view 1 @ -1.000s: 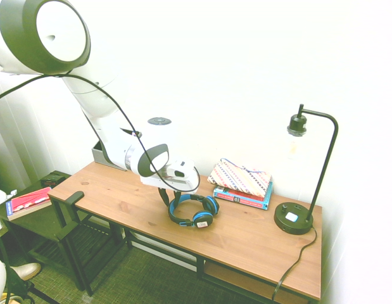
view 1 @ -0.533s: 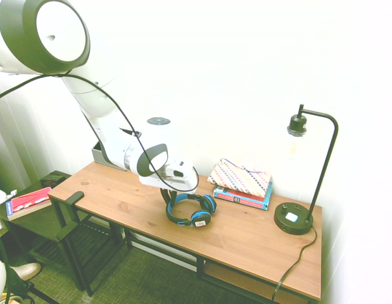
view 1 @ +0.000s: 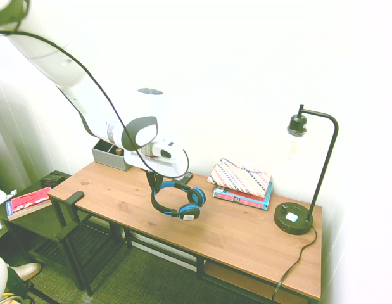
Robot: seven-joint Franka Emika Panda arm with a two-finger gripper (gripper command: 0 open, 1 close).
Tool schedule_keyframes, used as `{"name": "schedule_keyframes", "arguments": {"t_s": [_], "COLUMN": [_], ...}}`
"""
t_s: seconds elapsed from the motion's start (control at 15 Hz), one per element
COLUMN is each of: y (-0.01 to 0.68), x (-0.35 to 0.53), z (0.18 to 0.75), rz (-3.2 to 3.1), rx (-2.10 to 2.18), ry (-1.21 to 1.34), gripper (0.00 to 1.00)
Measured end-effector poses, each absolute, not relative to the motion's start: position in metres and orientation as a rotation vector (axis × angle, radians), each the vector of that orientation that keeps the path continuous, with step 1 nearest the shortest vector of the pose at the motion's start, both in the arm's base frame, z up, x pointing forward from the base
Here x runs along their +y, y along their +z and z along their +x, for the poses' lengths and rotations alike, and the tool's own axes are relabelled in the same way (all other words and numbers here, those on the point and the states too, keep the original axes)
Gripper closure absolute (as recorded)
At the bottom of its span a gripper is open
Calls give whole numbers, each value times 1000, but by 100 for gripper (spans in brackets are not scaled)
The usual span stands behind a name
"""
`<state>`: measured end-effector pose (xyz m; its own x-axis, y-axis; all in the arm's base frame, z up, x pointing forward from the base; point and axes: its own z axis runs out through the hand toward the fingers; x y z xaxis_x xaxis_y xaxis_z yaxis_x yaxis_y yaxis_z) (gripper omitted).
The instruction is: Hang the headphone
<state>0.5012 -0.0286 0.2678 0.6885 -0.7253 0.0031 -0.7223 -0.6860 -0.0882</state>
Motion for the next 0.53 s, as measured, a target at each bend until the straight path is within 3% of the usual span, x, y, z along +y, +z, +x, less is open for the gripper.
{"name": "schedule_keyframes", "arguments": {"t_s": [0.53], "y": [360], "x": [74], "z": [410], "rz": [-2873], "rx": [1136], "ry": [164], "gripper": [100]}}
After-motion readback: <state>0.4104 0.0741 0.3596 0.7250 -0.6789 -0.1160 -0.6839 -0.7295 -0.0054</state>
